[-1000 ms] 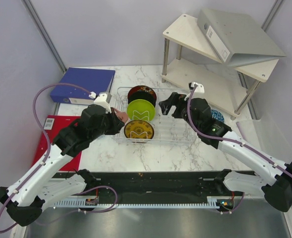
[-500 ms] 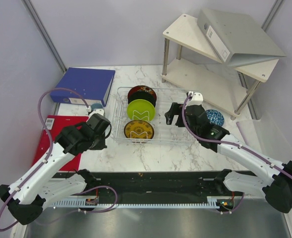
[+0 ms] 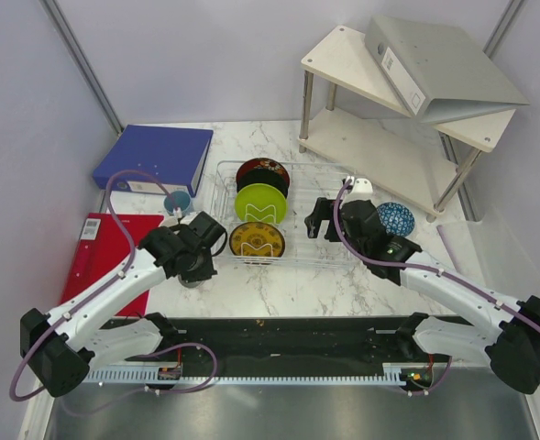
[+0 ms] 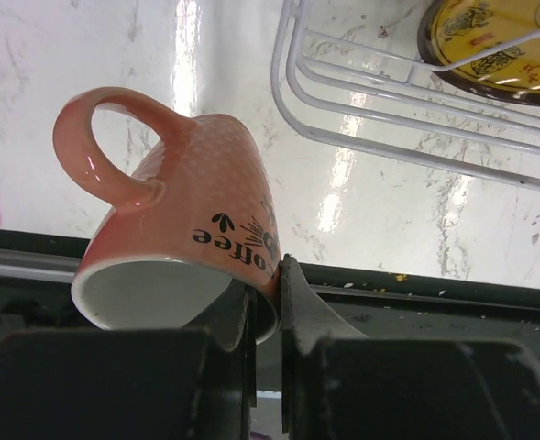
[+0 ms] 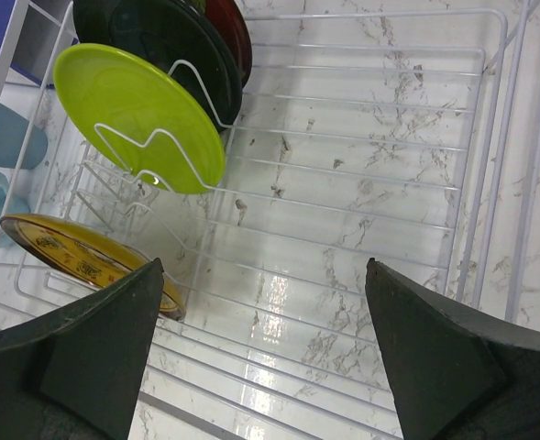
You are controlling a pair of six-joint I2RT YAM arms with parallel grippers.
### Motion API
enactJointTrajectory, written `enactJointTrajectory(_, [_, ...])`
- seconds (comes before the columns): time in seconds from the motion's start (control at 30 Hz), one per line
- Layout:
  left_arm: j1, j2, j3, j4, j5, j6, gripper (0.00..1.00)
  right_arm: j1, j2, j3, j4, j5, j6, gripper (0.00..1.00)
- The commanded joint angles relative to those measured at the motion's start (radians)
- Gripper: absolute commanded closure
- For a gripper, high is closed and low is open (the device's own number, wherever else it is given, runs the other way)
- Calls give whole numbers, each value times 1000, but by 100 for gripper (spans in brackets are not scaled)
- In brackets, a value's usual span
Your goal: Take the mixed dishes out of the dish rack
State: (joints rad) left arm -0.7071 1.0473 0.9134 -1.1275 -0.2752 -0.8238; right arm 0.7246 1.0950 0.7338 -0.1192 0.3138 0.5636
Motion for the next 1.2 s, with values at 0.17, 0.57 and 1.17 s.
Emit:
enactJointTrajectory(0.17, [75,35,-8,12,-22,-342,98,1,-4,-25,49,-16,-4,2])
enactJointTrajectory(0.57, [366,160,47,-43,100,-201,98,1,-4,-37,59,-9,-5,2])
enactJointTrajectory(1.17, [525,260,9,46,186,-81,98,2,25,-37,73,-18,-7,2])
